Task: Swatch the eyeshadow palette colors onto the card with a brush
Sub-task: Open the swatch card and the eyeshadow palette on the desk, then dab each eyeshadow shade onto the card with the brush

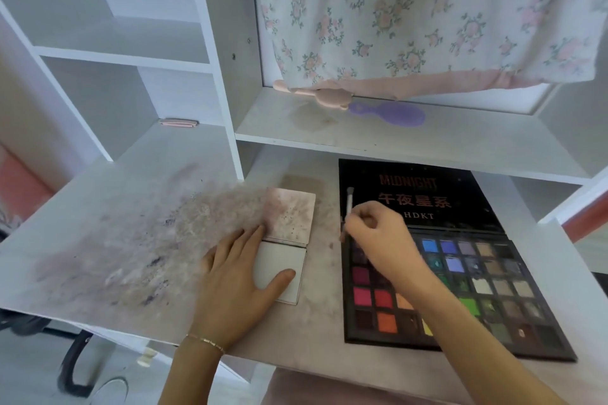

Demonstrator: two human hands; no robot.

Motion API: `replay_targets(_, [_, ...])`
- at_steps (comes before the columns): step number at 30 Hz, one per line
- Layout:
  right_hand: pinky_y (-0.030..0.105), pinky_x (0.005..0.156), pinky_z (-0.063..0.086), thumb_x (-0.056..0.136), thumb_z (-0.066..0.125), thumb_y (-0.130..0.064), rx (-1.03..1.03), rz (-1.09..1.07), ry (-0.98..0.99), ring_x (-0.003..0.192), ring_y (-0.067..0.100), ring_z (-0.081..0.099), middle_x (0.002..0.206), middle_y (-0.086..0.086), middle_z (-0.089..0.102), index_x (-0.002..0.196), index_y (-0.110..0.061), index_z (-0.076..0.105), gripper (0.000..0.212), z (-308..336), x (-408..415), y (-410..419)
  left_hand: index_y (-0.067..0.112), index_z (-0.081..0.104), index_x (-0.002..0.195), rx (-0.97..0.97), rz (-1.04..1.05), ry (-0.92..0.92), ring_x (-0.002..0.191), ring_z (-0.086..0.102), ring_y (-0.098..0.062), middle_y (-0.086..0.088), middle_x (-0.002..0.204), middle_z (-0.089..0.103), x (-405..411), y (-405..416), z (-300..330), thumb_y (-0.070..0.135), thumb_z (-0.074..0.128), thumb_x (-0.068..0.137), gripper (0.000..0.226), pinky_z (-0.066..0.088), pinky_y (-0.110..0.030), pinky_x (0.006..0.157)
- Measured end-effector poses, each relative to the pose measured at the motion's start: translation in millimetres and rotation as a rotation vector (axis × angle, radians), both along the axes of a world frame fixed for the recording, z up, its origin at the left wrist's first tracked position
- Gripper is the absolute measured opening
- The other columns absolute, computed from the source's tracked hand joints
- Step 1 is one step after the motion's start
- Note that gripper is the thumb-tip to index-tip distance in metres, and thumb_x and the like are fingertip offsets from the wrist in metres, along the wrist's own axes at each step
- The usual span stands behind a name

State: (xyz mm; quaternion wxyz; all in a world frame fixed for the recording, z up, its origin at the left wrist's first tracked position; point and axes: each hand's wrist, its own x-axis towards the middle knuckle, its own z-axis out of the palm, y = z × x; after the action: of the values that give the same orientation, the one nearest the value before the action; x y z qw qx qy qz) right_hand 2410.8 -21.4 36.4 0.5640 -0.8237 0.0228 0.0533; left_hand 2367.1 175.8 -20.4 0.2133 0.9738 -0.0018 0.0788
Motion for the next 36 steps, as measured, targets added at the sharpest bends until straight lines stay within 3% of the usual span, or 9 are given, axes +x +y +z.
replay_targets(6, [0.015, 0.046, 0.042, 0.09, 0.051, -0.007, 0.334, -0.089, -0.072, 0.048, 0.004, 0.049, 0.054, -0.002, 0.06, 0.101, -0.021, 0.056, 0.019, 4, -14, -38, 0.029, 0.0, 0.145, 0.094, -0.049, 0.08, 0.138, -0.002, -0.007, 0.013, 0.153, 0.007, -6, -9, -1, 0.085, 0.014, 0.053, 0.108, -0.006, -0.029, 0.111])
replay_targets(10, [0.016, 0.043, 0.039, 0.092, 0.044, -0.003, 0.487, -0.103, -0.09, 0.048, 0.009, 0.045, 0.057, -0.001, 0.056, 0.088, -0.02, 0.065, 0.028, -2, -22, -53, 0.027, 0.001, 0.145, 0.063, -0.043, 0.063, 0.136, 0.0, -0.008, 0.012, 0.153, 0.008, -7, -30, -1, 0.078, 0.012, 0.057, 0.102, -0.005, -0.03, 0.111])
replay_targets(14, [0.019, 0.046, 0.043, 0.095, 0.034, -0.002, 0.652, -0.135, -0.027, 0.051, 0.012, 0.05, 0.059, 0.004, 0.059, 0.08, -0.017, 0.07, 0.041, -9, -23, -65, 0.026, 0.005, 0.145, -0.001, 0.011, 0.058, 0.132, 0.007, -0.013, 0.009, 0.153, 0.011, -9, -53, 1, 0.066, 0.04, 0.076, 0.086, 0.006, -0.03, 0.106])
replay_targets(17, [0.02, 0.048, 0.047, 0.091, 0.033, 0.004, 0.762, -0.149, -0.019, 0.052, 0.014, 0.056, 0.06, 0.006, 0.065, 0.078, -0.015, 0.072, 0.045, -13, -22, -75, 0.024, 0.008, 0.145, -0.038, 0.048, 0.06, 0.13, 0.01, -0.016, 0.004, 0.153, 0.011, -9, -72, 4, 0.06, 0.043, 0.08, 0.081, 0.011, -0.031, 0.103])
replay_targets(20, [0.021, 0.059, 0.052, 0.089, 0.035, 0.008, 0.767, -0.073, -0.081, 0.063, 0.013, 0.062, 0.075, 0.006, 0.071, 0.095, -0.011, 0.065, 0.036, -18, -27, -85, 0.021, 0.01, 0.145, -0.113, 0.083, 0.08, 0.129, 0.011, -0.017, 0.0, 0.153, 0.012, -9, -81, 7, 0.055, 0.042, 0.084, 0.077, 0.013, -0.031, 0.104])
replay_targets(25, [0.021, 0.063, 0.053, 0.088, 0.046, -0.001, 0.635, -0.084, -0.146, 0.065, 0.012, 0.062, 0.084, 0.005, 0.072, 0.098, -0.014, 0.061, 0.023, -19, -31, -90, 0.017, 0.02, 0.144, -0.289, 0.032, 0.066, 0.127, 0.02, -0.011, 0.002, 0.146, 0.031, -16, -80, 15, 0.039, 0.05, 0.086, 0.069, 0.023, -0.024, 0.101])
replay_targets(27, [0.02, 0.06, 0.052, 0.091, 0.044, -0.004, 0.537, -0.115, -0.186, 0.062, 0.012, 0.061, 0.079, 0.004, 0.071, 0.095, -0.014, 0.06, 0.019, -20, -32, -86, 0.017, 0.033, 0.14, -0.376, 0.011, 0.071, 0.119, 0.038, -0.005, 0.005, 0.129, 0.05, -16, -75, 20, 0.034, 0.053, 0.086, 0.059, 0.032, -0.016, 0.094])
replay_targets(30, [0.017, 0.054, 0.049, 0.094, 0.041, -0.005, 0.397, -0.164, -0.241, 0.056, 0.009, 0.057, 0.066, -0.001, 0.066, 0.089, -0.012, 0.06, 0.021, -21, -31, -79, 0.017, 0.057, 0.121, -0.452, 0.017, 0.034, 0.077, 0.054, 0.014, 0.023, 0.087, 0.057, -7, -61, 23, 0.025, 0.058, 0.086, 0.036, 0.036, 0.003, 0.067])
replay_targets(36, [0.018, 0.056, 0.049, 0.091, 0.043, 0.001, 0.331, -0.12, -0.249, 0.058, 0.01, 0.058, 0.063, 0.0, 0.064, 0.093, -0.012, 0.056, 0.019, -25, -25, -70, 0.016, 0.063, 0.112, -0.499, 0.105, -0.039, 0.08, 0.054, 0.004, 0.009, 0.092, 0.064, 25, -46, 18, 0.02, 0.059, 0.084, 0.028, 0.043, -0.015, 0.075])
